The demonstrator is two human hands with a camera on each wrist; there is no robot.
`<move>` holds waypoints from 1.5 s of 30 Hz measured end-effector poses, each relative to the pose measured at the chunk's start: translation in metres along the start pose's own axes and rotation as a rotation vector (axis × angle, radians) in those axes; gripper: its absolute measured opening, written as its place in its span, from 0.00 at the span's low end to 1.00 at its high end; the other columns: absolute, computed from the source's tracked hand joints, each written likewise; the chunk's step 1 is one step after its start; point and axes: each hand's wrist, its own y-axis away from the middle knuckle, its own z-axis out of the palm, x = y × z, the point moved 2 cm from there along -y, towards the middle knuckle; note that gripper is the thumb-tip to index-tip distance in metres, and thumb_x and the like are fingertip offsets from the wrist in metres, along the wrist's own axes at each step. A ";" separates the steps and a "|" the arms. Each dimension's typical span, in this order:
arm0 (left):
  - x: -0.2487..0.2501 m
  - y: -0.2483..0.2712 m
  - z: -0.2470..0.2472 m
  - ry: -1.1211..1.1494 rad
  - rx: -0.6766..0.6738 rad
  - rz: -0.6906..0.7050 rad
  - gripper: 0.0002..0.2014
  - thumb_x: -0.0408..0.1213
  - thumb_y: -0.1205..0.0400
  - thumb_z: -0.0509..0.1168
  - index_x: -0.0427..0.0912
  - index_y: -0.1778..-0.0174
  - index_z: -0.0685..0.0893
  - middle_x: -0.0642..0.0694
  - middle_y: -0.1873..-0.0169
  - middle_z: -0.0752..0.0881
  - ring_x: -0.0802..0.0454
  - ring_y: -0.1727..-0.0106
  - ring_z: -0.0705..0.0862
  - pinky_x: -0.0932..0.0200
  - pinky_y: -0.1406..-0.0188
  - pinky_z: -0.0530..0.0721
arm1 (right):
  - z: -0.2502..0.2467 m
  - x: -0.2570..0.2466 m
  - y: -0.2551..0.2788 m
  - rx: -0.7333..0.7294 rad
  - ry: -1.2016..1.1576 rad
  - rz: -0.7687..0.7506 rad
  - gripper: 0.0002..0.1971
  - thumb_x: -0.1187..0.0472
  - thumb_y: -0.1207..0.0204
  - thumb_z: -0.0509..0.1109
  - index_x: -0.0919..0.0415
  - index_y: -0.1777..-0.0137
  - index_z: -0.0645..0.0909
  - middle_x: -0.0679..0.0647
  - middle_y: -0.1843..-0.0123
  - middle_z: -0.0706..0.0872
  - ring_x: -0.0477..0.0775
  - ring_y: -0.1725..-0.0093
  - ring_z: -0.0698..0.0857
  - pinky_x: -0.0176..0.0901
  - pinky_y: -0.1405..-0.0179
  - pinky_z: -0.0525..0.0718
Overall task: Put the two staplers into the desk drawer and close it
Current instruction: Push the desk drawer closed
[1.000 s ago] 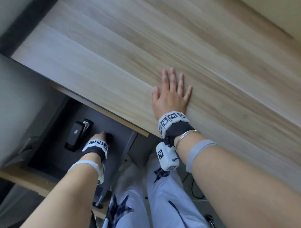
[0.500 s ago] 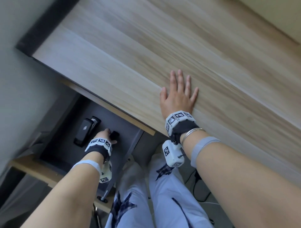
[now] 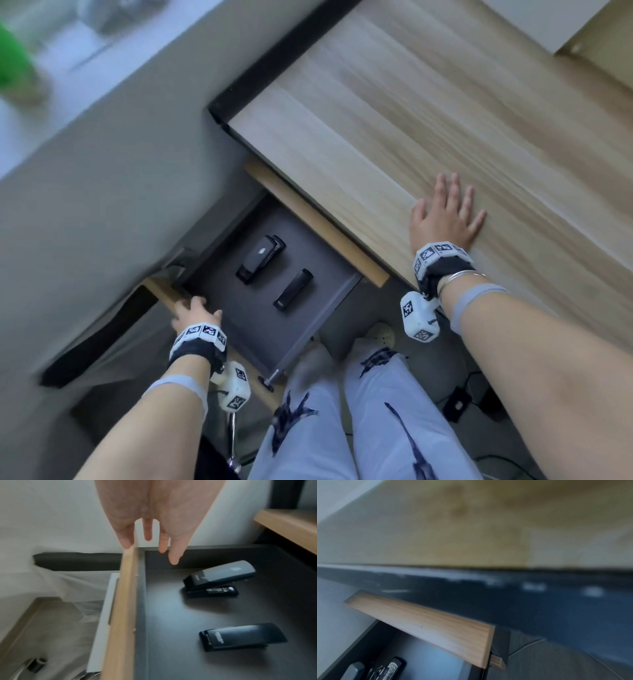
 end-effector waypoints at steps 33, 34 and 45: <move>0.128 0.013 0.039 0.373 -0.275 0.104 0.24 0.52 0.26 0.69 0.34 0.45 0.81 0.41 0.68 0.85 0.45 0.72 0.81 0.57 0.61 0.75 | 0.005 0.002 -0.002 0.026 0.022 -0.011 0.31 0.49 0.20 0.54 0.46 0.16 0.53 0.46 0.13 0.55 0.54 0.14 0.53 0.66 0.18 0.48; 0.135 0.012 0.042 0.386 -0.272 0.101 0.28 0.54 0.27 0.69 0.32 0.44 0.81 0.36 0.63 0.88 0.41 0.68 0.83 0.56 0.60 0.75 | 0.005 0.002 -0.002 0.029 0.018 -0.010 0.31 0.48 0.20 0.54 0.46 0.17 0.54 0.46 0.13 0.56 0.54 0.14 0.53 0.66 0.18 0.48; 0.194 0.013 0.060 0.447 -0.314 0.125 0.24 0.58 0.29 0.70 0.39 0.69 0.72 0.45 0.77 0.76 0.49 0.76 0.73 0.55 0.62 0.73 | 0.004 0.003 -0.003 0.040 0.022 -0.002 0.31 0.48 0.22 0.55 0.45 0.17 0.56 0.46 0.14 0.57 0.55 0.14 0.55 0.66 0.18 0.49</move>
